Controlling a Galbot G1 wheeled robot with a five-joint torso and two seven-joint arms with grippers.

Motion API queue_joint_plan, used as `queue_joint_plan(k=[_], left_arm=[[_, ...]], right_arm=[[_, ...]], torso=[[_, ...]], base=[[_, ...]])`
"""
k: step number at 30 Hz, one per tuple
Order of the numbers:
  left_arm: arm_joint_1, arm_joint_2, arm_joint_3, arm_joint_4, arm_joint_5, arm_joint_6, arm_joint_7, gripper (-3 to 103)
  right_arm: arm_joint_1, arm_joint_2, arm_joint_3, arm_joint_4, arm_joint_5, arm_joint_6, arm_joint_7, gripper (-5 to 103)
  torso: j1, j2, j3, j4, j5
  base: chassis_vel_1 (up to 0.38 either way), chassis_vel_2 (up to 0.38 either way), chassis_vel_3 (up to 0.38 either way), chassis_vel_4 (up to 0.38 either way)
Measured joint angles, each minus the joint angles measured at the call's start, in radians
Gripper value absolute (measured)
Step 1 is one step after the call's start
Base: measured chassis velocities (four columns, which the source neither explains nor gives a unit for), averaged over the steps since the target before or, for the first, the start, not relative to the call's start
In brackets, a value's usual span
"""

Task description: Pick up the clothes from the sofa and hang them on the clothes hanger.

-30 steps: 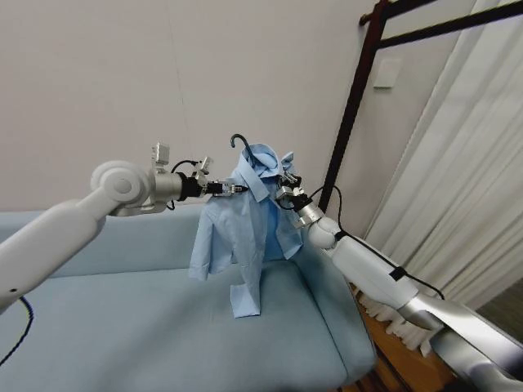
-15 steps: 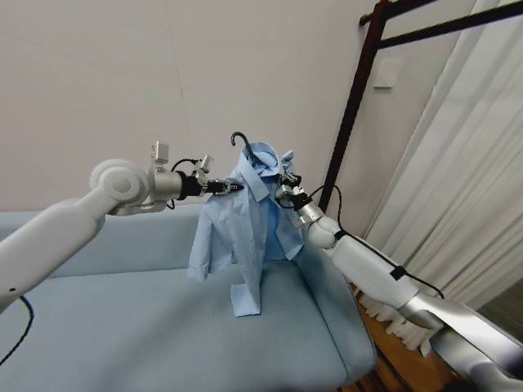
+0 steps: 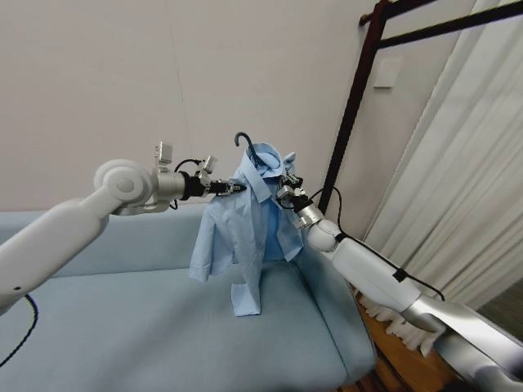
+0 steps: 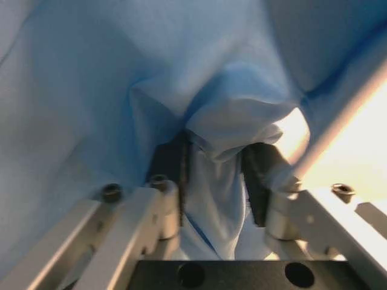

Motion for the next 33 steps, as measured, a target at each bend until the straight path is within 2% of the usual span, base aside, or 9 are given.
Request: queue_joint_plan(k=[2, 4, 8, 10, 13, 16, 19, 28, 33], left_arm=[[-0.004, -0.004, 0.000, 0.004, 0.001, 0.000, 0.003, 8], [-0.005, -0.006, 0.000, 0.005, 0.001, 0.000, 0.004, 8], [-0.010, -0.016, 0.001, 0.013, 0.003, 0.000, 0.005, 8], [-0.010, -0.017, 0.002, 0.014, 0.004, 0.000, 0.005, 8], [-0.010, -0.019, 0.003, 0.018, 0.006, -0.003, 0.005, 8], [-0.010, -0.018, 0.003, 0.020, 0.007, -0.011, 0.010, 8], [-0.012, -0.015, 0.003, 0.024, 0.008, -0.024, 0.019, 8], [-0.018, -0.013, -0.001, 0.033, 0.014, -0.040, 0.040, 8], [-0.016, 0.004, -0.001, 0.045, 0.052, -0.059, 0.095, 8]], right_arm=[[0.000, -0.003, -0.001, 0.004, 0.009, -0.006, 0.003, 37], [0.000, -0.004, -0.002, 0.007, 0.013, -0.008, 0.005, 37], [-0.002, -0.019, -0.003, 0.023, 0.031, -0.014, 0.008, 58], [-0.004, -0.022, -0.004, 0.027, 0.035, -0.016, 0.008, 58], [-0.010, -0.033, -0.008, 0.044, 0.059, -0.021, 0.008, 75], [-0.013, -0.043, -0.015, 0.061, 0.087, -0.024, 0.004, 81], [-0.013, -0.051, -0.023, 0.076, 0.109, -0.029, 0.000, 96], [-0.012, -0.077, -0.030, 0.102, 0.144, -0.031, -0.017, 100], [-0.018, -0.144, -0.048, 0.184, 0.317, -0.034, -0.100, 100]], torso=[[0.000, 0.000, 0.000, 0.0000, 0.0000], [0.000, 0.000, 0.000, 0.0000, 0.0000], [0.000, 0.000, 0.000, -0.0001, 0.0000], [0.000, 0.000, 0.000, -0.0001, 0.0000], [0.000, 0.000, 0.000, -0.0001, 0.0000], [0.000, 0.000, 0.000, -0.0001, 0.0000], [0.000, 0.000, 0.000, 0.0000, 0.0000], [0.000, 0.000, 0.000, 0.0001, -0.0001], [0.000, 0.000, 0.000, -0.0001, -0.0001]], base=[[0.000, 0.000, 0.000, 0.000], [0.000, 0.000, 0.000, 0.000], [0.000, 0.000, 0.000, 0.000], [0.000, 0.000, 0.000, 0.000], [0.000, 0.000, 0.000, 0.000], [0.000, 0.000, 0.000, 0.000], [0.000, 0.000, 0.000, 0.000], [0.000, 0.000, 0.000, 0.000], [0.000, 0.000, 0.000, 0.000]])
